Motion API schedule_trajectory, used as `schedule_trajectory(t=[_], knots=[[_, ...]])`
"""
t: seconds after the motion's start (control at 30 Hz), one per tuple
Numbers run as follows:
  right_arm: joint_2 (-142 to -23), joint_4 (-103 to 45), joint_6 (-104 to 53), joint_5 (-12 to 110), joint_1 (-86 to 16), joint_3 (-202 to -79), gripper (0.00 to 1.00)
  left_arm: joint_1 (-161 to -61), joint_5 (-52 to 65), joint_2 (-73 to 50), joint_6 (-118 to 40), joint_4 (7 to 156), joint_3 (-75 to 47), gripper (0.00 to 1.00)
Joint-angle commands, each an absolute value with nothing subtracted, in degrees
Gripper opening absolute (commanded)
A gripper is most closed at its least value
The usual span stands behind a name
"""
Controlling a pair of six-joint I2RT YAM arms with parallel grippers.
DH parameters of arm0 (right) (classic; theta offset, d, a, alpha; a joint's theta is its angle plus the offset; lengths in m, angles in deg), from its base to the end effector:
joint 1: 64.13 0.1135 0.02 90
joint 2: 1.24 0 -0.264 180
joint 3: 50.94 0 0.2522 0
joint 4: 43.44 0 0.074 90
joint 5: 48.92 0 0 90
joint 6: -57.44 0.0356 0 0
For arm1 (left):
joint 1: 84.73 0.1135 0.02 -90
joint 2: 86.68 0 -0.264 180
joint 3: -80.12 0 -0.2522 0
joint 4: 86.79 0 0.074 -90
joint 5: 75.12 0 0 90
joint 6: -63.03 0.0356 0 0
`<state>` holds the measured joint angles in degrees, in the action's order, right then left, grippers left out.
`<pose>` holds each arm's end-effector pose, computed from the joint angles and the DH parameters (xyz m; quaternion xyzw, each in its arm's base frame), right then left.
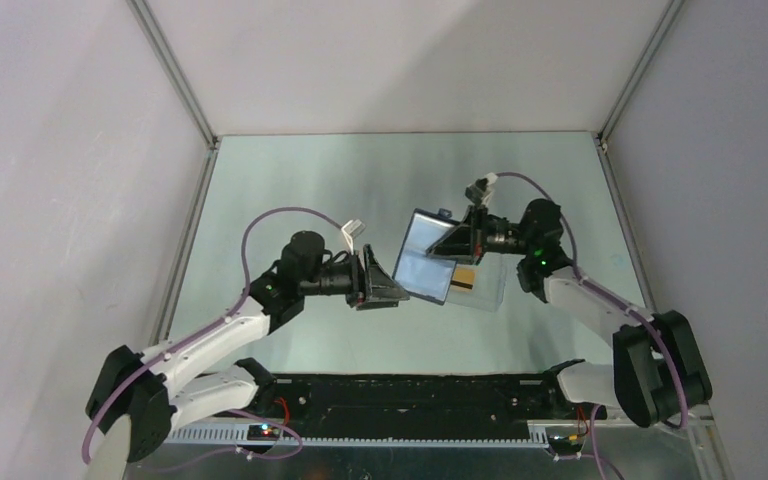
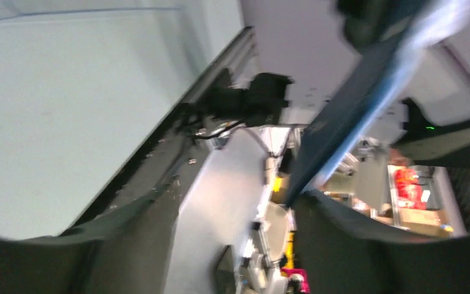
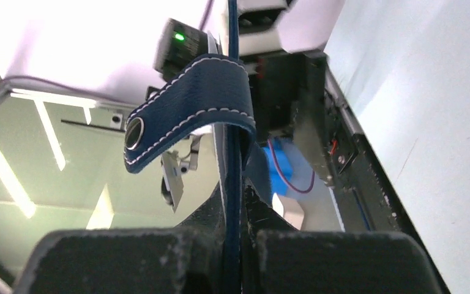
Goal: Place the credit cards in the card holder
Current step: Move the storage box to the center of the board.
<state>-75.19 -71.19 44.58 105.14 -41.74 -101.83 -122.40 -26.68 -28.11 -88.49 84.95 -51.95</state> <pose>0.2359 0.1318 0.2757 -0.0822 0.6895 0.7081 0.1284 0.1640 -0.1564 0.2596 0.0446 0.7869 -0.6010 0.1325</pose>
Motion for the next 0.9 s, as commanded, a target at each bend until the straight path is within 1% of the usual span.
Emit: schedule_trajectory(t=[0.0, 0.07, 0.17, 0.2, 0.3, 0.4, 0.5, 0.57, 0.63, 0.73, 0.8, 0.83, 0.87], knots=[[-67.9, -68.1, 43.7, 107.0, -47.6, -104.2, 0.0, -121.9, -21.1, -24.6, -83.4, 82.6, -52.6, 0.82], [-65.2, -61.0, 40.0, 106.8, -50.5, -104.2, 0.0, -121.9, -18.4, -20.3, -81.0, 81.9, -51.0, 0.87], [-61.7, -47.2, 32.5, 106.0, -55.8, -104.2, 0.0, -122.0, -14.6, -15.1, -77.3, 77.1, -47.5, 0.91], [-60.1, -44.6, 30.9, 105.6, -58.0, -104.3, 0.0, -122.1, -12.3, -12.3, -75.4, 75.8, -45.4, 0.92], [-57.8, -34.1, 24.4, 105.4, -62.3, -104.2, 0.0, -122.0, -8.0, -6.6, -71.4, 72.8, -40.4, 0.92], [-56.5, -28.4, 20.5, 106.5, -66.5, -104.3, 0.0, -122.0, -5.7, 0.9, -67.1, 70.4, -35.5, 0.91], [-56.1, -24.1, 18.5, 107.3, -67.9, -104.3, 0.0, -121.9, -3.5, 6.8, -62.8, 67.6, -29.6, 0.9], [-55.9, -22.0, 17.1, 107.4, -68.5, -104.3, 0.0, -122.0, -4.3, 11.1, -61.0, 66.9, -26.4, 0.86], [-55.6, -20.1, 15.5, 106.5, -68.7, -104.2, 0.0, -122.0, -4.9, 16.3, -60.1, 66.4, -23.6, 0.78], [-55.1, -17.3, 13.9, 105.1, -68.8, -104.2, 0.0, -122.0, -4.3, 20.3, -59.7, 65.5, -20.7, 0.74], [-54.7, -15.9, 12.8, 103.6, -68.9, -104.2, 0.0, -122.1, -4.4, 22.5, -59.7, 65.4, -18.9, 0.67], [-54.6, -15.6, 12.5, 102.9, -68.9, -104.2, 0.0, -122.1, -4.5, 23.8, -59.6, 65.5, -17.9, 0.59], [-54.7, -15.1, 12.0, 102.7, -68.9, -104.3, 0.0, -122.1, -4.8, 24.3, -59.5, 65.5, -17.4, 0.55]])
